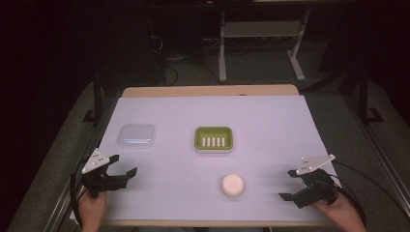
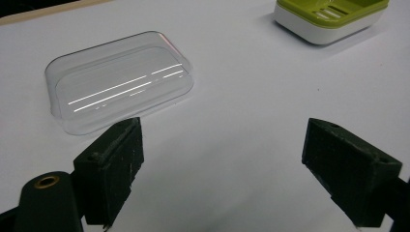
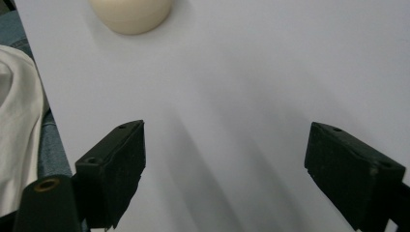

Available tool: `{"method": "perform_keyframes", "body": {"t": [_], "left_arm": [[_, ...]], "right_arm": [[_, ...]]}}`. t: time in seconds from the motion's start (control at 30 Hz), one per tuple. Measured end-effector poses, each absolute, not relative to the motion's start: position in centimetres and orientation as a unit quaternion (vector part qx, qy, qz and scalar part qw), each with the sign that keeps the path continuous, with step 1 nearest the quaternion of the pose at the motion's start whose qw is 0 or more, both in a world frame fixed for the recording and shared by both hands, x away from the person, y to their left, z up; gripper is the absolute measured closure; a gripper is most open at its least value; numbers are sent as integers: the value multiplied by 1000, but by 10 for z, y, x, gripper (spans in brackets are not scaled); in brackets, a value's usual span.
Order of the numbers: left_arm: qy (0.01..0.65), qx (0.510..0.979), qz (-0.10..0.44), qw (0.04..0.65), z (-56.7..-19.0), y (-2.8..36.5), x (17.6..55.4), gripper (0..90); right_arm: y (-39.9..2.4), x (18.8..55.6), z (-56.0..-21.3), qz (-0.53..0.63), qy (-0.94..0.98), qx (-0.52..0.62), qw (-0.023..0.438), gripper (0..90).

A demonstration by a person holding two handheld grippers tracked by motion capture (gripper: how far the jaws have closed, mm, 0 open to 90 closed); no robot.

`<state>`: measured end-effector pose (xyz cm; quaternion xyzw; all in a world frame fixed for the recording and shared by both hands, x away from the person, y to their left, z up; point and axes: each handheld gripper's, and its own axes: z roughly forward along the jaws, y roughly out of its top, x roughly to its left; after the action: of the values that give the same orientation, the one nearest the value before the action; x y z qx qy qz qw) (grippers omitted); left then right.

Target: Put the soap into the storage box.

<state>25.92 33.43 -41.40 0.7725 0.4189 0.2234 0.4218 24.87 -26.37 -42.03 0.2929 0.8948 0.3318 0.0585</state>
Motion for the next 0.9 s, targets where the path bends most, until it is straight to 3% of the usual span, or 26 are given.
{"method": "perform_keyframes", "body": {"t": [0.9], "left_arm": [[418, 774, 227, 419, -414, 335, 258, 145]], "right_arm": [[-228, 259, -408, 304, 915, 260, 42, 139]]}}
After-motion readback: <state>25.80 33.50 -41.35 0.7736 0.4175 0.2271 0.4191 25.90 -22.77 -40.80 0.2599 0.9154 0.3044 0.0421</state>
